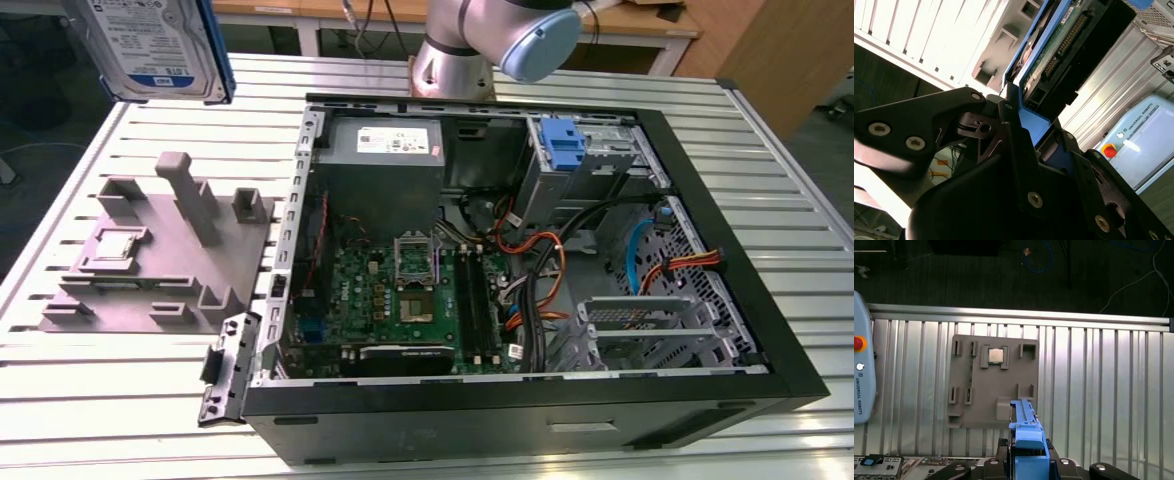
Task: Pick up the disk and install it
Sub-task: 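Pick up the disk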
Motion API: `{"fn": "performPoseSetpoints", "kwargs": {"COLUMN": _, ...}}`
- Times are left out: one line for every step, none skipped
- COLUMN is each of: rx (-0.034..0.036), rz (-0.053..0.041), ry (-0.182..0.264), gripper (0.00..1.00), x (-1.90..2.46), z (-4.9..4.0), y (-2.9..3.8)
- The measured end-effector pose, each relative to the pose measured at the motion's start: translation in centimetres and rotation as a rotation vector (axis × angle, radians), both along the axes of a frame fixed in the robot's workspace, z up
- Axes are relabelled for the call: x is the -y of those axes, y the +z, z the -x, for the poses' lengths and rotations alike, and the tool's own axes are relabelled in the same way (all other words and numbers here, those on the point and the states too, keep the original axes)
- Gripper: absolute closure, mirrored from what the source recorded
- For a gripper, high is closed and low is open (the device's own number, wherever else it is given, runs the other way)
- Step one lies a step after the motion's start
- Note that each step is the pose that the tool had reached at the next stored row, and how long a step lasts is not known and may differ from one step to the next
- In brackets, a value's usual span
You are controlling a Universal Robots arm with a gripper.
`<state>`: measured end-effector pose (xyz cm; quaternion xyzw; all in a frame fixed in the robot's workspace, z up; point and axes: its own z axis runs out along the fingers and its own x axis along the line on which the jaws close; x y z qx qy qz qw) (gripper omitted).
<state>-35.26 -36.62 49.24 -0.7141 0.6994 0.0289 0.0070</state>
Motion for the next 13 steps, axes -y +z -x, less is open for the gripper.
{"fn": "performPoseSetpoints", "kwargs": {"rx": 0.0000, "rz": 0.0000, "ry": 0.000, "gripper": 0.63, "x": 0.00, "z": 0.00, "y": 0.00}}
{"fn": "performPoseSetpoints", "kwargs": {"rx": 0.0000, "rz": 0.0000, "ry": 0.000, "gripper": 0.63, "x": 0.00, "z": -0.01, "y": 0.00}}
{"fn": "performPoseSetpoints", "kwargs": {"rx": 0.0000, "rz": 0.0000, "ry": 0.000, "gripper": 0.63, "x": 0.00, "z": -0.01, "y": 0.00}}
{"fn": "performPoseSetpoints", "kwargs": {"rx": 0.0000, "rz": -0.0001, "ry": 0.000, "gripper": 0.63, "x": 0.00, "z": -0.02, "y": 0.00}}
{"fn": "performPoseSetpoints", "kwargs": {"rx": 0.0000, "rz": 0.0000, "ry": 0.000, "gripper": 0.63, "x": 0.00, "z": -0.02, "y": 0.00}}
{"fn": "performPoseSetpoints", "kwargs": {"rx": 0.0000, "rz": 0.0000, "ry": 0.000, "gripper": 0.63, "x": 0.00, "z": -0.02, "y": 0.00}}
{"fn": "performPoseSetpoints", "kwargs": {"rx": 0.0001, "rz": 0.0000, "ry": 0.000, "gripper": 0.63, "x": 0.00, "z": -0.02, "y": -0.01}}
{"fn": "performPoseSetpoints", "kwargs": {"rx": 0.0000, "rz": -0.0001, "ry": 0.000, "gripper": 0.63, "x": 0.00, "z": -0.03, "y": -0.01}}
{"fn": "performPoseSetpoints", "kwargs": {"rx": 0.0000, "rz": 0.0000, "ry": 0.000, "gripper": 0.63, "x": 0.00, "z": -0.03, "y": 0.00}}
{"fn": "performPoseSetpoints", "kwargs": {"rx": 0.0000, "rz": 0.0000, "ry": 0.000, "gripper": 0.63, "x": 0.00, "z": -0.04, "y": -0.01}}
{"fn": "performPoseSetpoints", "kwargs": {"rx": 0.0000, "rz": 0.0000, "ry": 0.000, "gripper": 0.63, "x": 0.00, "z": -0.04, "y": -0.01}}
{"fn": "performPoseSetpoints", "kwargs": {"rx": 0.0000, "rz": 0.0000, "ry": 0.000, "gripper": 0.63, "x": 0.00, "z": -0.05, "y": -0.01}}
{"fn": "performPoseSetpoints", "kwargs": {"rx": 0.0000, "rz": 0.0000, "ry": 0.000, "gripper": 0.63, "x": 0.00, "z": -0.10, "y": 0.00}}
